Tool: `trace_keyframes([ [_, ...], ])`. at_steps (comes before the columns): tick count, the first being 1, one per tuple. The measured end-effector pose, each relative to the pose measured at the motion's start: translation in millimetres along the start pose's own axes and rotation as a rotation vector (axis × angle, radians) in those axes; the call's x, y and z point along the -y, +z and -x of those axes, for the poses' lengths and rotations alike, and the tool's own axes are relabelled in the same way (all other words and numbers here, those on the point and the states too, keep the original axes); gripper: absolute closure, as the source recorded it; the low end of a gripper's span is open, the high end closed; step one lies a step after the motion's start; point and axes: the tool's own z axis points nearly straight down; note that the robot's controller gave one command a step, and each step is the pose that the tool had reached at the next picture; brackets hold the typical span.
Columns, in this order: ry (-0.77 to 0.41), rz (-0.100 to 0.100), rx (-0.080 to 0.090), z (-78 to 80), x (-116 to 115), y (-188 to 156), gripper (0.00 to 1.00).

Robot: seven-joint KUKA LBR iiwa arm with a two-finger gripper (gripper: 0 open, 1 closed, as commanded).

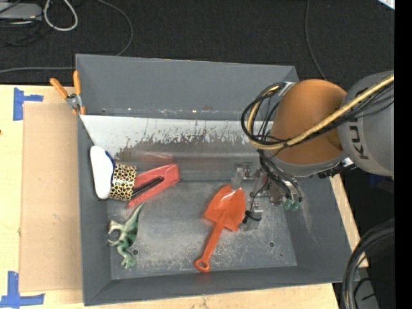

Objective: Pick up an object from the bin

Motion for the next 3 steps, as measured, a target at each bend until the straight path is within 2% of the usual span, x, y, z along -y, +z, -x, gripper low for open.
trace_keyframes([
  [2,-0.014,0.000,0.002,1.4,-0.2,4.2,0.00],
  [3,0.137,0.000,0.001,29.2,19.9,-14.5,0.00],
])
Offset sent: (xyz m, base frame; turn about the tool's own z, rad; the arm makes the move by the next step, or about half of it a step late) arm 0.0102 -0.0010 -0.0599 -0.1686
